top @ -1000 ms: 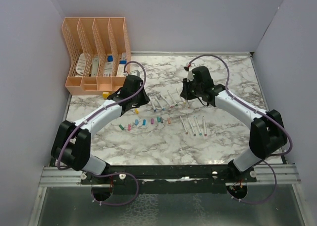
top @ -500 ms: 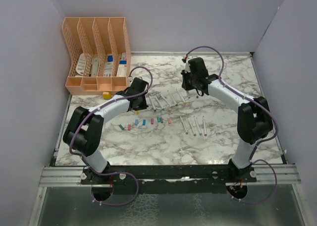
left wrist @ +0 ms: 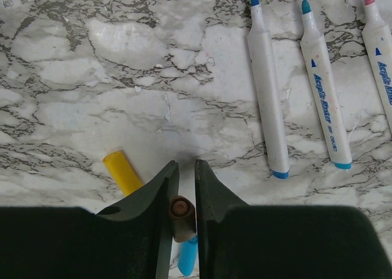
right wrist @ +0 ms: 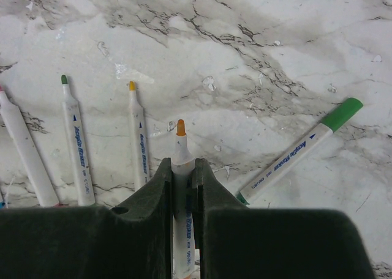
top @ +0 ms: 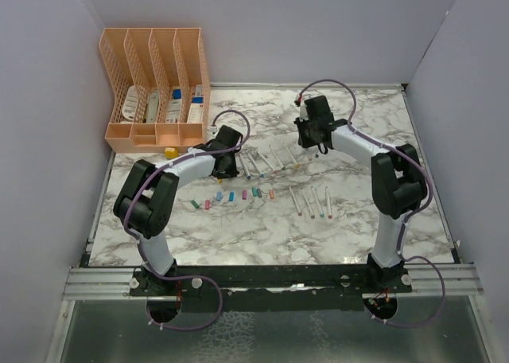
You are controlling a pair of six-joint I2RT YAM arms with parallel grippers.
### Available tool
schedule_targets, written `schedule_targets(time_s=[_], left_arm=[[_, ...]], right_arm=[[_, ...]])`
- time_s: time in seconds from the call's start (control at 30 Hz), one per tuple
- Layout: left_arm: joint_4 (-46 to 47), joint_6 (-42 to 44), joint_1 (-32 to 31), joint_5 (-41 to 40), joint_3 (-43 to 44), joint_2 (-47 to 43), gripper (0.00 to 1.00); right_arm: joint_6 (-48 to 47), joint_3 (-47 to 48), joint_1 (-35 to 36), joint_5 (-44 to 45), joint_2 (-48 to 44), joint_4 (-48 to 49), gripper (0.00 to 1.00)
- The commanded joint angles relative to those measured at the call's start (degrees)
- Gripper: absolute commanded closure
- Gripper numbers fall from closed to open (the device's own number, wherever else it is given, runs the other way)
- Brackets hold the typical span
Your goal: Open the pen caps
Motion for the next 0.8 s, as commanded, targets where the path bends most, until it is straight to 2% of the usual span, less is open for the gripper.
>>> schedule_targets(time_s=[0.0, 0.13, 0.3, 0.53, 0.77], left_arm=[[-1.66, 0.80, -0.05, -2.24, 1.67, 0.34, 0.76], [-1.79, 0.81, 0.10, -2.11, 1.88, 0.31, 0.67], [-2.63, 0.61, 0.26, -1.76, 2.84, -1.15, 0.61], [-2.76, 0.03, 0.37, -2.80, 3.35, -11.62, 0.59], [-2.59, -0.76, 0.45, -4.35, 2.27, -20.22, 0.58]], right_arm=[[-1.27, 2.52, -0.76, -1.37, 2.66, 2.48, 0.99], [-1.54, 3.35, -1.11, -2.19, 4.59, 2.85, 0.99], [-1.34, 4.38, -1.21, -2.92, 6.91, 3.07, 0.99], [-0.22, 5.11, -1.45, -3.46, 8.82, 2.81, 0.98], [1.48, 5.82, -1.74, -3.93, 10.23, 2.01, 0.80]])
